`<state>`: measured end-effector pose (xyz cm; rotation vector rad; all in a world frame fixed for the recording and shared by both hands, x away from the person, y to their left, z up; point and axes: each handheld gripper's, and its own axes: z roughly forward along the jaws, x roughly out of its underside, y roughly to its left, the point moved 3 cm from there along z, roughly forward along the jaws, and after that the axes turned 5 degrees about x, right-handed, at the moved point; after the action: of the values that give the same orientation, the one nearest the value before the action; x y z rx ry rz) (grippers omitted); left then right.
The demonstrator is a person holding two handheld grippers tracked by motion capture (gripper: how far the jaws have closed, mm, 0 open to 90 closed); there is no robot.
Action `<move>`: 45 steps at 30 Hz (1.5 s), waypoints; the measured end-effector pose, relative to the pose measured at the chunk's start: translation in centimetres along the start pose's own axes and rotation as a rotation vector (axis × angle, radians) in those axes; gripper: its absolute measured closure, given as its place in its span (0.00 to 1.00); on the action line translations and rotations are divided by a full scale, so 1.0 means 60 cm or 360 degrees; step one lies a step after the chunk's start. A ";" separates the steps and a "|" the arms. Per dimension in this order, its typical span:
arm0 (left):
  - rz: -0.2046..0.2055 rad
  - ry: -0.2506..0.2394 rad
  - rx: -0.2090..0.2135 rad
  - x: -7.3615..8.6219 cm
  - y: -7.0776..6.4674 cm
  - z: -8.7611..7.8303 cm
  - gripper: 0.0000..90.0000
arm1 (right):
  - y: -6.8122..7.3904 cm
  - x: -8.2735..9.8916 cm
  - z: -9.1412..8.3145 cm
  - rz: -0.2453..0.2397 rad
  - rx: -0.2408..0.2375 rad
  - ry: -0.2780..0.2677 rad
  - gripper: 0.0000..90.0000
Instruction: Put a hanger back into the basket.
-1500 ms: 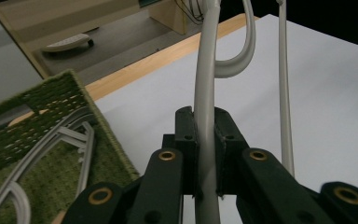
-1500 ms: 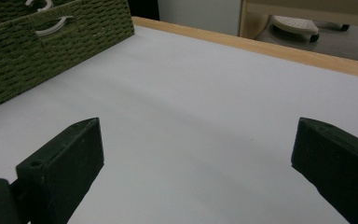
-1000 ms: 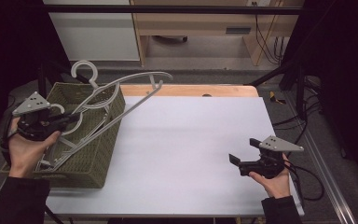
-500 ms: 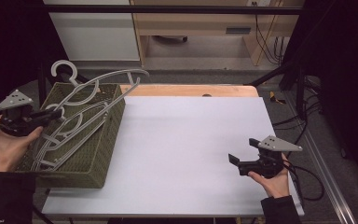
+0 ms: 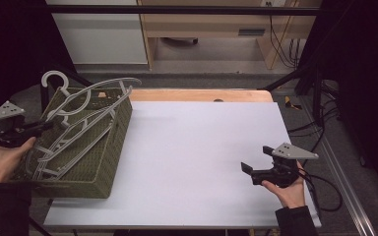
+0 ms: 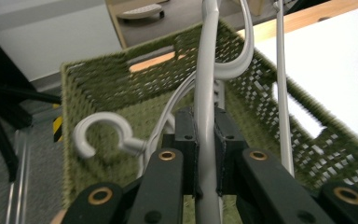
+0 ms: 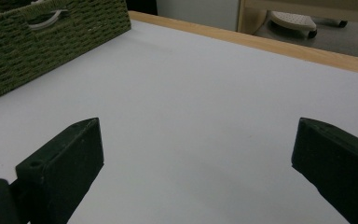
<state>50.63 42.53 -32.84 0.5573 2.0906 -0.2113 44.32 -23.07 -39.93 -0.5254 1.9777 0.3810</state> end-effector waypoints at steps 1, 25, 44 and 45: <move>-0.0005 -0.0003 -0.0006 0.002 0.003 0.000 0.91 | 0.000 0.000 0.000 0.0007 0.0008 -0.0003 0.03; -0.0039 0.0112 -0.0175 0.057 0.054 -0.013 0.91 | 0.001 0.001 0.002 -0.0004 0.0006 0.0019 0.03; -0.0035 0.0143 -0.0160 0.070 0.041 0.039 0.91 | 0.002 0.002 0.003 -0.0017 -0.0004 0.0029 0.03; -0.0050 0.0150 -0.0158 0.076 0.043 0.042 0.91 | 0.002 0.002 0.004 -0.0018 -0.0004 0.0028 0.03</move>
<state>51.59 45.29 -37.86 0.4828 2.1893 -0.1000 44.38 -22.91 -40.16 -0.5428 1.9904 0.3731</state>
